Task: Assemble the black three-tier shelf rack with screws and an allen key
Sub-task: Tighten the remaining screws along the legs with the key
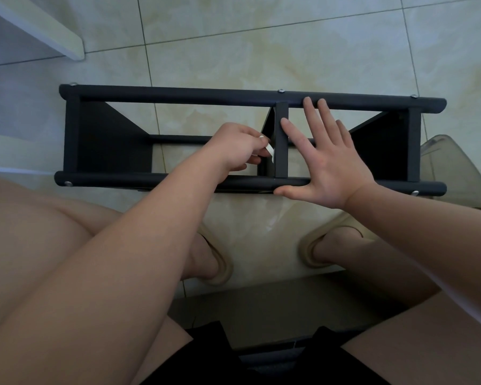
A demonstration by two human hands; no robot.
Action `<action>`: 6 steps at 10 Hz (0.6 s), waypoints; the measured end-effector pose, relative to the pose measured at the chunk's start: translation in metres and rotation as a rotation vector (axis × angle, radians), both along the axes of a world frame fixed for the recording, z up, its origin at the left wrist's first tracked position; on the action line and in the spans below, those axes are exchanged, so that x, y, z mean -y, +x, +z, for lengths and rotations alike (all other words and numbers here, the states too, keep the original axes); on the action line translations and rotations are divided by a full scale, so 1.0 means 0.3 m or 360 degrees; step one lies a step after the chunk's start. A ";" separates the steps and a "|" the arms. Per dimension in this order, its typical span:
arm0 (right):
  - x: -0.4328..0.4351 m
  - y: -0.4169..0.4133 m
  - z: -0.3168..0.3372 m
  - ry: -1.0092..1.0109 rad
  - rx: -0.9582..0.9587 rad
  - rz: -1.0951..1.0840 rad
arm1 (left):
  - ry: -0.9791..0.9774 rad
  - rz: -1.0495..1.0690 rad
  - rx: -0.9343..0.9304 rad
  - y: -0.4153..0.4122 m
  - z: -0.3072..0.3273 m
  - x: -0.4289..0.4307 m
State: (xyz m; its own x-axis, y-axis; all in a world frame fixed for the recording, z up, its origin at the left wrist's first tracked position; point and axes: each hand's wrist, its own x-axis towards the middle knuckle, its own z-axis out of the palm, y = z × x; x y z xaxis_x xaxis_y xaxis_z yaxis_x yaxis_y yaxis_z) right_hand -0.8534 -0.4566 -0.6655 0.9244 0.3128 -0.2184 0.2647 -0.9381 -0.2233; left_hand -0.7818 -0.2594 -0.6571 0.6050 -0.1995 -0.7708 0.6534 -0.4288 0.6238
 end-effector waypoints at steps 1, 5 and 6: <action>0.000 0.001 0.000 -0.0005 -0.0003 0.0002 | 0.0029 -0.0061 -0.0033 -0.001 0.003 0.002; 0.001 0.002 0.002 0.0002 0.0017 0.0006 | 0.0001 -0.0077 -0.0225 0.008 0.021 0.000; 0.001 0.001 0.000 0.0007 0.0029 0.0007 | -0.0006 -0.0075 -0.0239 0.009 0.016 0.000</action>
